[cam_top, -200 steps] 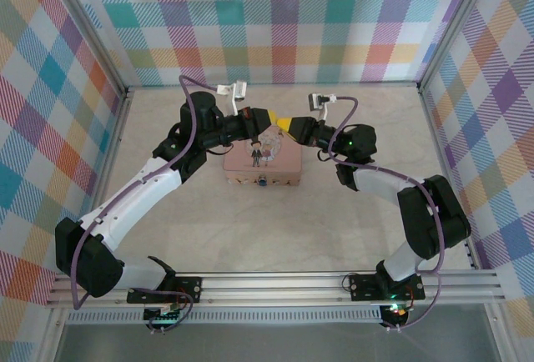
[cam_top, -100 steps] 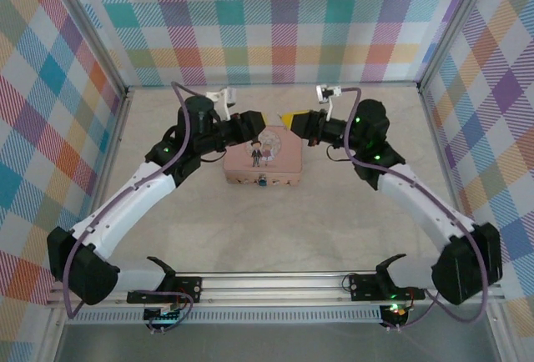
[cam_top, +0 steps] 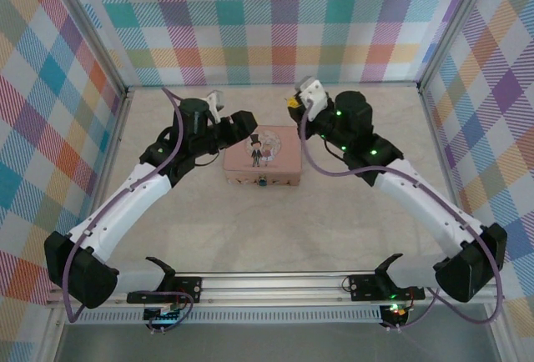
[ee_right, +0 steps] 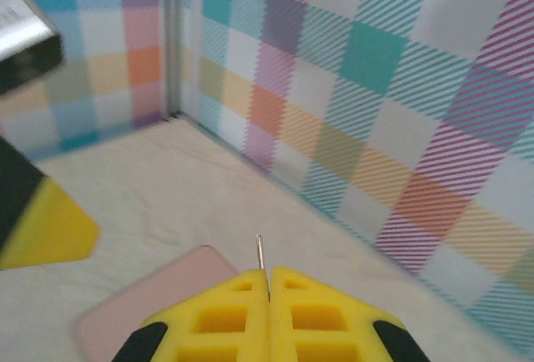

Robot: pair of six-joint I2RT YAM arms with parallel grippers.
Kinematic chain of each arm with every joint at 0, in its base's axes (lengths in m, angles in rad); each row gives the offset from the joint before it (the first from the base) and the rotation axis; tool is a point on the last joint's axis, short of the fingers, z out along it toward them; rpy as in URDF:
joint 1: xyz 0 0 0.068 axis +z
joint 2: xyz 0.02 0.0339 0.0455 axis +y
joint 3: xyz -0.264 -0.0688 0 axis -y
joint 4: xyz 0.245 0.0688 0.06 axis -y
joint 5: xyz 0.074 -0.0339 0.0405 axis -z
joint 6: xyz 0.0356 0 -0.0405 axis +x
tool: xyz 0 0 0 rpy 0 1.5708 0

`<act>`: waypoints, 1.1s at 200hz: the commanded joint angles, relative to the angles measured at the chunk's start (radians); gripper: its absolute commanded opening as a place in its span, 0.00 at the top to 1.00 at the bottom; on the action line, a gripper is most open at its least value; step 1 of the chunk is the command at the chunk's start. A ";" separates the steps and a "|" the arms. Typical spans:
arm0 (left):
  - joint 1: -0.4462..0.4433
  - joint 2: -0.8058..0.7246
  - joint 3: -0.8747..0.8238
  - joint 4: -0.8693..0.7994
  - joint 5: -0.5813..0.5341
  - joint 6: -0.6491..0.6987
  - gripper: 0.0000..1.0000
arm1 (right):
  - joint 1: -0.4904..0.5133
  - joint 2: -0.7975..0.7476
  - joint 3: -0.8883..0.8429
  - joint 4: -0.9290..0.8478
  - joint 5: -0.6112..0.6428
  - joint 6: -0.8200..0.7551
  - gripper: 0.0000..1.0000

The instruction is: Unlock a padlock with a key

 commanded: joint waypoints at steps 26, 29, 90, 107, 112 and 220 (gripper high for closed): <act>0.035 0.032 0.105 -0.004 0.022 0.004 0.33 | 0.114 0.056 -0.128 0.486 0.335 -0.477 1.00; 0.037 0.034 0.112 -0.005 0.026 0.003 0.33 | 0.120 0.058 -0.134 0.507 0.341 -0.491 1.00; 0.079 0.073 0.292 0.010 0.125 -0.002 0.28 | 0.200 0.063 -0.209 0.836 0.381 -0.658 1.00; 0.080 0.088 0.338 0.009 0.158 -0.013 0.26 | 0.200 0.024 -0.207 0.799 0.354 -0.618 1.00; 0.080 0.090 0.348 0.009 0.164 -0.021 0.25 | 0.200 0.018 -0.206 0.793 0.350 -0.613 1.00; 0.040 0.208 0.467 -0.006 0.230 -0.251 0.26 | 0.200 -0.010 -0.198 0.717 0.314 -0.538 1.00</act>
